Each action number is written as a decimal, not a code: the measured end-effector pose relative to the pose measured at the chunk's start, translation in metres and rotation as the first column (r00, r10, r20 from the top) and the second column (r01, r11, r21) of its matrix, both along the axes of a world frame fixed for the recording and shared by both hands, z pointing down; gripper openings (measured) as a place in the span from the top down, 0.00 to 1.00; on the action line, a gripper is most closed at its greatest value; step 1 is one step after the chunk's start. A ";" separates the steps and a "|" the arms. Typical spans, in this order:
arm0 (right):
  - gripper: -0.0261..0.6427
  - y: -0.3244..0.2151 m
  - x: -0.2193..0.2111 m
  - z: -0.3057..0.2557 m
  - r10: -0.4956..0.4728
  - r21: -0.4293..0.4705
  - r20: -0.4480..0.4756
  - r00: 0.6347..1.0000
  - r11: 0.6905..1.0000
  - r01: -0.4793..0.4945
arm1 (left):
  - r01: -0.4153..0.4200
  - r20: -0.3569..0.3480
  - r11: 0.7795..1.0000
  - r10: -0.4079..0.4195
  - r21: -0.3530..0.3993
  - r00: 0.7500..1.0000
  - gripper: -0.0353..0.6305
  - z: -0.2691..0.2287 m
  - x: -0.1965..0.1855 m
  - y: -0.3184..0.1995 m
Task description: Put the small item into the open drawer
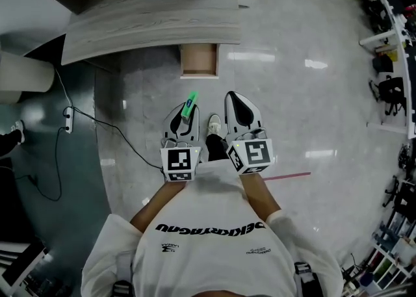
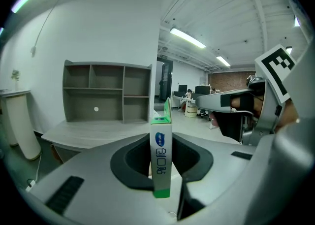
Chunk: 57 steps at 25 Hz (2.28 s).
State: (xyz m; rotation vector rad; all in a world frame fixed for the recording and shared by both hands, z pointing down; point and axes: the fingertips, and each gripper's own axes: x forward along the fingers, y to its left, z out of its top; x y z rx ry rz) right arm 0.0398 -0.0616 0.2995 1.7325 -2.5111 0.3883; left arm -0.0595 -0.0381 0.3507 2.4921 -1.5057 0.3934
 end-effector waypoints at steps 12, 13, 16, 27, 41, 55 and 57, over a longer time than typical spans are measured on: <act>0.92 -0.087 0.025 0.099 -0.051 -0.159 0.004 0.999 0.986 0.051 | 0.039 0.063 0.991 -0.032 -0.127 0.998 0.81 0.098 0.026 -0.096; 0.92 -0.091 0.027 0.108 -0.053 -0.171 0.005 0.999 0.984 0.053 | 0.037 0.072 0.991 -0.028 -0.132 0.997 0.81 0.105 0.028 -0.100; 0.92 -0.099 0.028 0.134 -0.070 -0.201 -0.004 0.998 0.977 0.068 | 0.033 0.089 0.988 -0.020 -0.152 0.996 0.81 0.130 0.029 -0.110; 0.92 -0.121 0.024 0.204 -0.114 -0.310 0.015 0.993 0.944 0.113 | 0.023 0.117 0.975 0.003 -0.222 0.993 0.81 0.200 0.037 -0.146; 0.92 -0.121 0.031 0.266 -0.133 -0.378 0.001 0.991 0.917 0.123 | 0.071 0.117 0.941 -0.034 -0.331 0.993 0.81 0.275 0.041 -0.168; 0.92 -0.122 0.042 0.312 -0.144 -0.415 0.010 0.990 0.900 0.135 | 0.161 0.124 0.899 -0.120 -0.408 0.985 0.80 0.338 0.046 -0.201; 0.92 -0.122 0.042 0.317 -0.146 -0.419 0.012 0.989 0.897 0.138 | 0.168 0.127 0.895 -0.126 -0.414 0.984 0.80 0.345 0.045 -0.204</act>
